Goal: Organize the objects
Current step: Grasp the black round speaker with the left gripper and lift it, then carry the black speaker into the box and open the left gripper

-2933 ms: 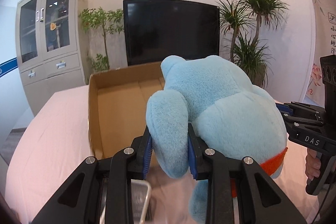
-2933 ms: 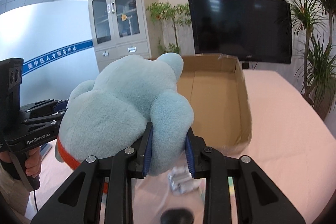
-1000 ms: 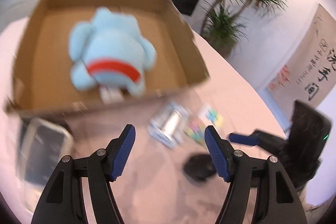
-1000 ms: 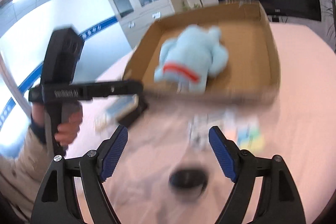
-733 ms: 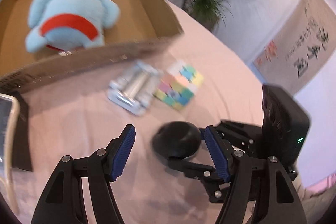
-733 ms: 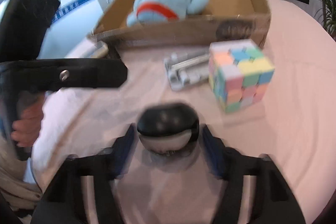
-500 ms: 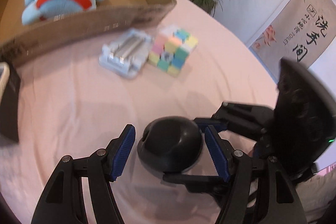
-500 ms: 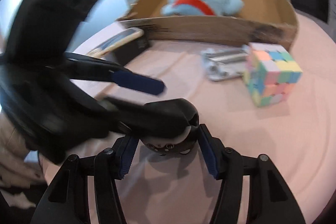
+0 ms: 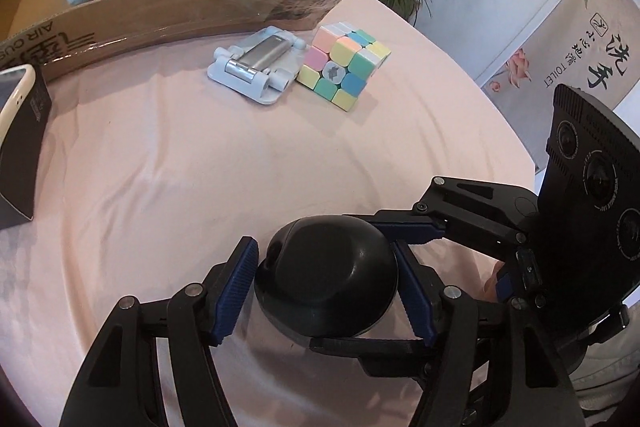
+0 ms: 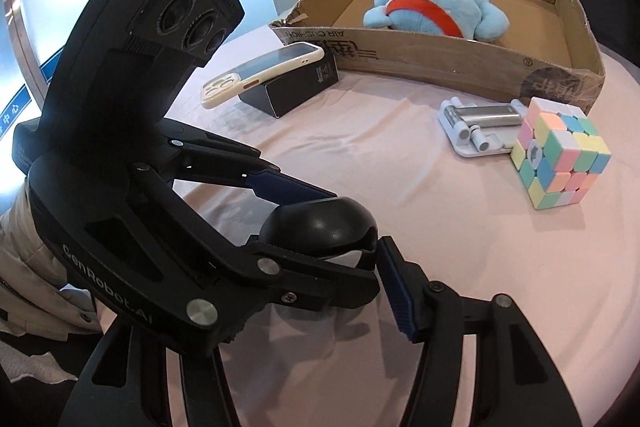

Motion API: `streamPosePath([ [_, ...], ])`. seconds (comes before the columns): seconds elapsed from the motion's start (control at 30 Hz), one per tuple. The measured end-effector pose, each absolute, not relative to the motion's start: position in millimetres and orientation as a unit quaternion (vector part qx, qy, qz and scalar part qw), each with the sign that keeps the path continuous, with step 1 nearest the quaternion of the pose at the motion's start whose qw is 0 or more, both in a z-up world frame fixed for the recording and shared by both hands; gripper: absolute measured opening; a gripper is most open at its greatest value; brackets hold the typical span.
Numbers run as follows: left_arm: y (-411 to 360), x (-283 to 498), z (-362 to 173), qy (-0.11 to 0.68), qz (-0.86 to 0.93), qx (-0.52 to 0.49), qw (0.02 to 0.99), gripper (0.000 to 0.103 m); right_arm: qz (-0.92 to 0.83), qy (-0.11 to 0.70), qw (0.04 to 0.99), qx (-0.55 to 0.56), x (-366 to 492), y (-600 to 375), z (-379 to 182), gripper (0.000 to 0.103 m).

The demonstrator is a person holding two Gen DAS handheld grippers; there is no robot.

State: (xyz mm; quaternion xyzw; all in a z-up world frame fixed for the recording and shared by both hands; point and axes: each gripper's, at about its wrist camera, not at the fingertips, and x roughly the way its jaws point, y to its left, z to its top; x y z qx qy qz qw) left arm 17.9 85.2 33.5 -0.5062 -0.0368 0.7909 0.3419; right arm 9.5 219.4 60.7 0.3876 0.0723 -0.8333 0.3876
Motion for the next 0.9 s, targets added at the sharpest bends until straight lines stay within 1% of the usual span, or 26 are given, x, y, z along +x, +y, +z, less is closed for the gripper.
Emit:
streamPosePath([
  [0.2,80.1,18.9,32.7,-0.051,0.794,-0.501,0.339,0.068,-0.832,0.071,0.388,0.390,10.0,218.3,60.1,0.055],
  [0.47,80.3,21.3,36.9,-0.049,0.799,-0.497,0.335,0.067,-0.833,0.073,0.389,0.388,11.4,218.4,59.8,0.055],
  [0.9,77.4,16.0,74.4,-0.035,0.819,-0.469,0.327,0.067,-0.845,0.088,0.390,0.356,9.6,214.2,85.9,0.055],
])
